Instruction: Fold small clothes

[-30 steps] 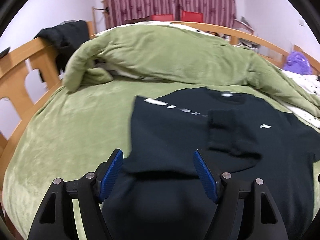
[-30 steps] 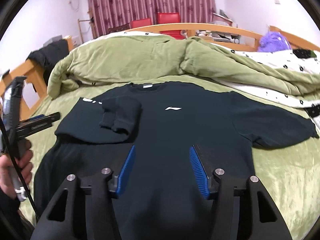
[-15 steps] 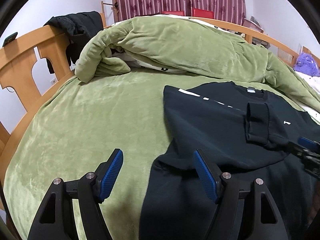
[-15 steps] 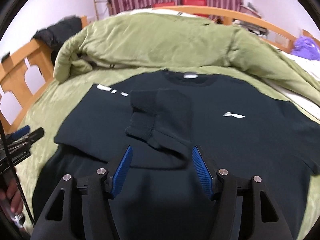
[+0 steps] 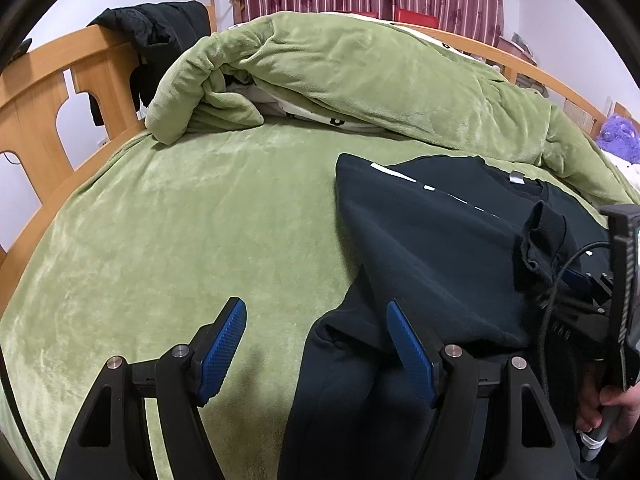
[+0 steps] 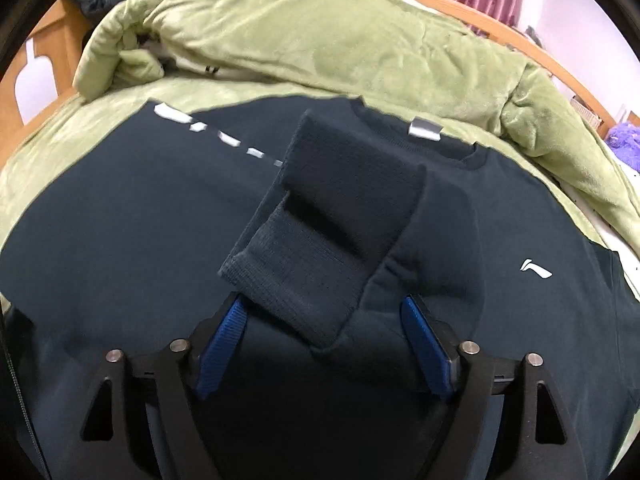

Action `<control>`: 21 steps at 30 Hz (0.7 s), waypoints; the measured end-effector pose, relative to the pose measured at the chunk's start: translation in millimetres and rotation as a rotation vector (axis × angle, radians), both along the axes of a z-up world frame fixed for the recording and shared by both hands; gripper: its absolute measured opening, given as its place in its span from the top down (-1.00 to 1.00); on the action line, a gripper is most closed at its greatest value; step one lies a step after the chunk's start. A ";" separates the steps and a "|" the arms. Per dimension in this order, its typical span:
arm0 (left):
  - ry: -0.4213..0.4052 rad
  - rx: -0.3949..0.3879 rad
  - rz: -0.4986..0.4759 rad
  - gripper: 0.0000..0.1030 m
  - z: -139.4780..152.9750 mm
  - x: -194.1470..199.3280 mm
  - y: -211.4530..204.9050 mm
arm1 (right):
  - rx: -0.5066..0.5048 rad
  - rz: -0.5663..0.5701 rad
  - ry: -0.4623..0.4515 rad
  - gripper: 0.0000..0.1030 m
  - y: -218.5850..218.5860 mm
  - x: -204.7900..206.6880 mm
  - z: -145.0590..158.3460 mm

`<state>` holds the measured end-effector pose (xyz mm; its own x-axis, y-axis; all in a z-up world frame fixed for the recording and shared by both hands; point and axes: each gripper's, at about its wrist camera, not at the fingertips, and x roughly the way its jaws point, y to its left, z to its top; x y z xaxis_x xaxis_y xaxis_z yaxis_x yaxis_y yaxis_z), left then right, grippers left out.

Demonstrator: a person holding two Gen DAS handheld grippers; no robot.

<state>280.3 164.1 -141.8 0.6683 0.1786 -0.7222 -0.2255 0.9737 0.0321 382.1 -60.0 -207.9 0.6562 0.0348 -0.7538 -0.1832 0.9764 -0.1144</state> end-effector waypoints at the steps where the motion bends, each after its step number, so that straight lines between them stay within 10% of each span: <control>1: 0.000 -0.004 -0.001 -0.38 0.5 -0.1 0.1 | 0.000 0.002 -0.005 0.49 -4.7 -0.8 3.3; 13: -0.046 -0.047 -0.018 -0.38 19.8 -12.3 -4.6 | 0.150 -0.120 -0.056 0.68 -135.9 -50.6 70.7; 21: -0.048 -0.052 -0.023 -0.38 21.5 -15.0 -10.1 | 0.251 -0.267 0.070 0.27 -207.3 -65.6 40.3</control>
<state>265.4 154.0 -120.3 0.7057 0.1257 -0.6972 -0.2027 0.9788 -0.0287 316.6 -267.4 -167.6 0.6145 0.0589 -0.7867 0.0827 0.9869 0.1385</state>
